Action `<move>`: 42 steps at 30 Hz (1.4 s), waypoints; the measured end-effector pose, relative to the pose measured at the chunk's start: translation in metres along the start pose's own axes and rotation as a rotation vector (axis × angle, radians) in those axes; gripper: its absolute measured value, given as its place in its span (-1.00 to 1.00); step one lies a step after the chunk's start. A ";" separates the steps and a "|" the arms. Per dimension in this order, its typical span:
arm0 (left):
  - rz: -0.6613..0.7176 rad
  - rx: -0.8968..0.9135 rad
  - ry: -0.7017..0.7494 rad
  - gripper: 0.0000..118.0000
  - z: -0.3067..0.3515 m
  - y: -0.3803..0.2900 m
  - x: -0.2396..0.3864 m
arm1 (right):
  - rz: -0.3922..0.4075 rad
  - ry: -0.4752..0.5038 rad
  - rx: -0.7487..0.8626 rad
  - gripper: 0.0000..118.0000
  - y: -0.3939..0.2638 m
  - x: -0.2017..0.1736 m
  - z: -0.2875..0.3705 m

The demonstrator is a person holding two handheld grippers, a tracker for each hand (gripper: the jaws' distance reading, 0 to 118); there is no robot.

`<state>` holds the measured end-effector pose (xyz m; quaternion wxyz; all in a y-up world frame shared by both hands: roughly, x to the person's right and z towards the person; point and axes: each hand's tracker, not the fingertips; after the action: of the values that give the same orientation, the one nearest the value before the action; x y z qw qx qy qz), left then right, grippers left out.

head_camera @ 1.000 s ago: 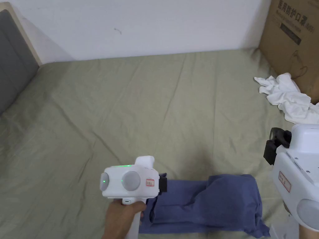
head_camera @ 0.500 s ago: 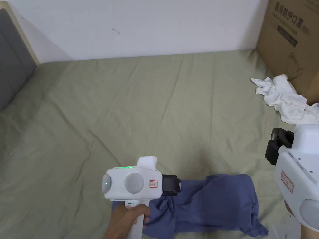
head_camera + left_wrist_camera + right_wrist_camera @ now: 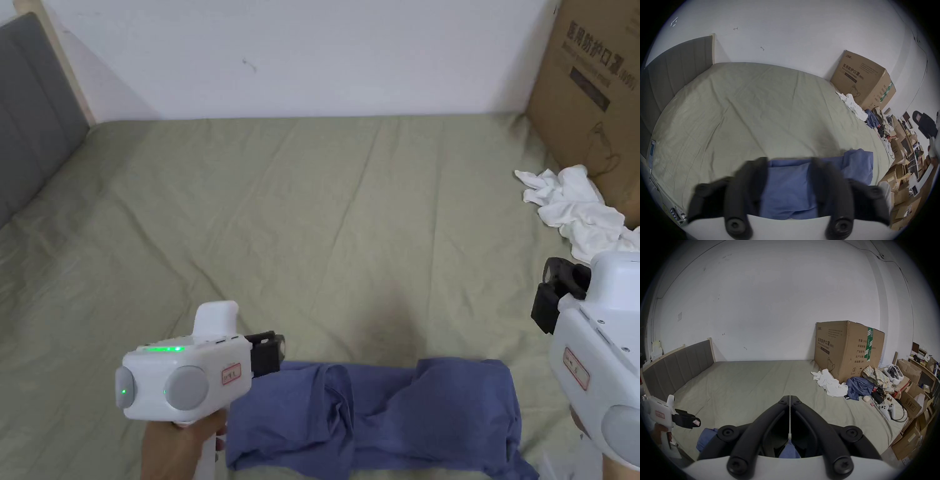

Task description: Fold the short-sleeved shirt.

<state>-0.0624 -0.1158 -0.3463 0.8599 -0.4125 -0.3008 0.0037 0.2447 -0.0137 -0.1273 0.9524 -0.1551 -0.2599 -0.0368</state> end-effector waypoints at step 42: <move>0.135 -0.050 -0.222 -0.85 -0.001 0.005 -0.017 | 0.020 -0.017 -0.018 -0.95 0.001 0.007 0.001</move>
<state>-0.0745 -0.1177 -0.3592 0.8083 -0.4503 -0.3658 0.0999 0.2506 -0.0126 -0.1228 0.9491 -0.1667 -0.2659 -0.0281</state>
